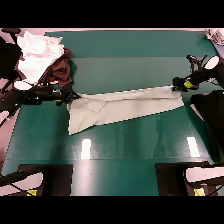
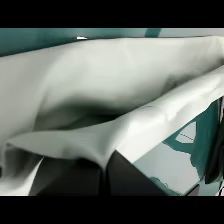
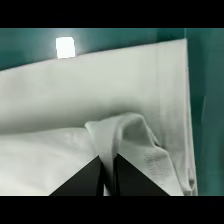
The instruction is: Fold the shirts.
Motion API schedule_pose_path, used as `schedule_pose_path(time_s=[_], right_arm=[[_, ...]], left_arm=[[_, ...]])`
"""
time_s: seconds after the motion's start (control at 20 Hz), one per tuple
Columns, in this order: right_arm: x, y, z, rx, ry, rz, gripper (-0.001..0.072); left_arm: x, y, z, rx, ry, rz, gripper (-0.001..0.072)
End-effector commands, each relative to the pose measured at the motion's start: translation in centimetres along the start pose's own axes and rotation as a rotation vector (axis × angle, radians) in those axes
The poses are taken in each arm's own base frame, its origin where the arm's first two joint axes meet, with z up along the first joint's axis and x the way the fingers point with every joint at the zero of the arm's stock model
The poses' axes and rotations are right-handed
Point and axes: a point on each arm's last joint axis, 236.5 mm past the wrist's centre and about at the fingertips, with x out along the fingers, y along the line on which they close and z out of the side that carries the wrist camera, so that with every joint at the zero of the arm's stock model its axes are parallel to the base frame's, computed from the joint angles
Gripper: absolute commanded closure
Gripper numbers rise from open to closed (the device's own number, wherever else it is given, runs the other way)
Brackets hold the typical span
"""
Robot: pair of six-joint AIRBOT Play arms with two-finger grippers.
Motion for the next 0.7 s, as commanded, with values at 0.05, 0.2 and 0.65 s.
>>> schedule_pose_path(time_s=[0.05, 0.2, 0.65], right_arm=[[0.1, 0.9, 1.8, 0.011, -0.074, 0.029, 0.0611], [0.0, 0.8, 2.7, 0.012, -0.113, 0.026, 0.0611], [0.8, 0.4, 1.8, -0.018, -0.065, 0.018, 0.0506]], left_arm=[[0.4, 0.5, 1.4, -0.023, -0.052, 0.006, 0.0678], [0.4, 0.8, 2.2, -0.022, -0.085, 0.016, 0.0677], [-1.1, -1.6, 2.7, 0.044, -0.048, -0.029, 0.0350]])
